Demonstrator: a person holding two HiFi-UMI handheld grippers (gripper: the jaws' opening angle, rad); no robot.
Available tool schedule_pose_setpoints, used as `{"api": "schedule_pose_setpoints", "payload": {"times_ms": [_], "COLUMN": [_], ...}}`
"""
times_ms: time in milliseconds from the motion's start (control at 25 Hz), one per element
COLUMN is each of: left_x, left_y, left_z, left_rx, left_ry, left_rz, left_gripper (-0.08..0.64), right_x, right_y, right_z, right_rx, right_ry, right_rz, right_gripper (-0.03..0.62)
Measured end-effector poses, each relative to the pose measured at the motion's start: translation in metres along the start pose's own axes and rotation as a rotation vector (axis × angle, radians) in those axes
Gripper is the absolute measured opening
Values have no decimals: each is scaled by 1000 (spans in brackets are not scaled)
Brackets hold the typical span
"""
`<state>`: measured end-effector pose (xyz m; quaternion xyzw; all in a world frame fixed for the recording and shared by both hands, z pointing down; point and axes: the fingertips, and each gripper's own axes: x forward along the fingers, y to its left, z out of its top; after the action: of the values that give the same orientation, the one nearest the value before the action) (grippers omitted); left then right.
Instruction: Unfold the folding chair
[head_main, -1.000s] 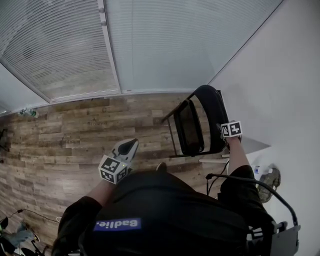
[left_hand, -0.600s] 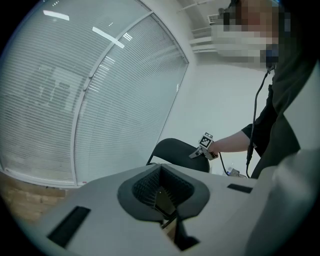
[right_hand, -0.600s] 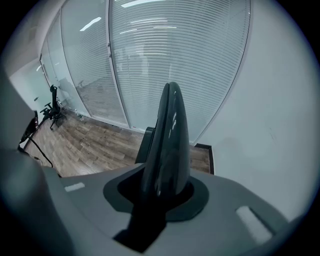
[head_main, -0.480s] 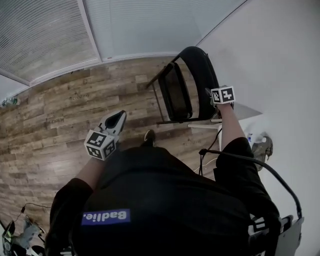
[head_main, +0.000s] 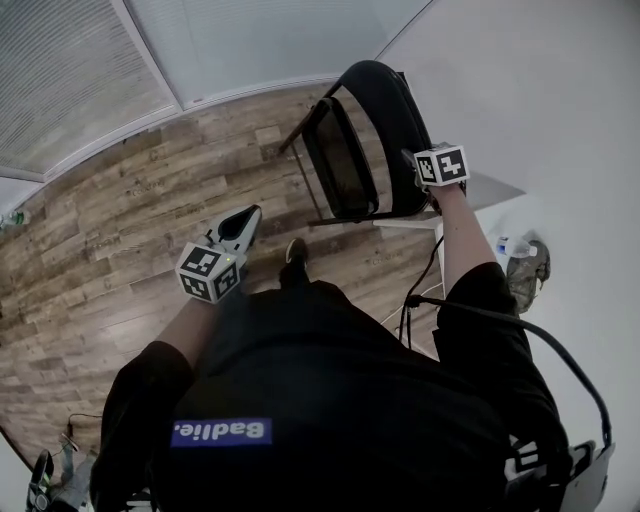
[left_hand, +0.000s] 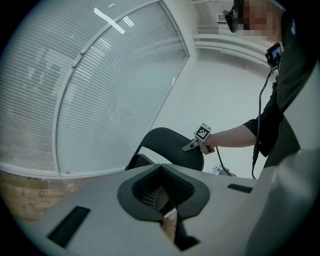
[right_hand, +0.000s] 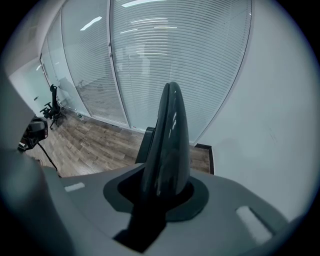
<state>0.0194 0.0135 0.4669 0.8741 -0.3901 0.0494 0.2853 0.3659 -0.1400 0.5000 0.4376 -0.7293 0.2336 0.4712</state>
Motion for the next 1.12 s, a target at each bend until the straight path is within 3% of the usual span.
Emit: {"api": "schedule_pose_setpoints", "payload": {"times_ms": [480,600,800,1120], "left_x": [76,96,134,195], "left_y": [1,1,-9,-15], "left_z": [-17,-26,-42,-69], "left_rx": [-67,-81,-127,-201], "left_ry": [110,162,224,316], "left_rz": [-111,-137,-159,-181], "left_gripper": [11,70,95,191], "right_x": [8,7,3,3], "right_y": [-10,-10,-9,2], "right_z": [4,5,3,4], "right_rx": [1,1,-4,-14], "right_ry": [-3,-2,-1,-1], "right_rz": [9,7,4,1], "right_gripper": [94,93,94,93]}}
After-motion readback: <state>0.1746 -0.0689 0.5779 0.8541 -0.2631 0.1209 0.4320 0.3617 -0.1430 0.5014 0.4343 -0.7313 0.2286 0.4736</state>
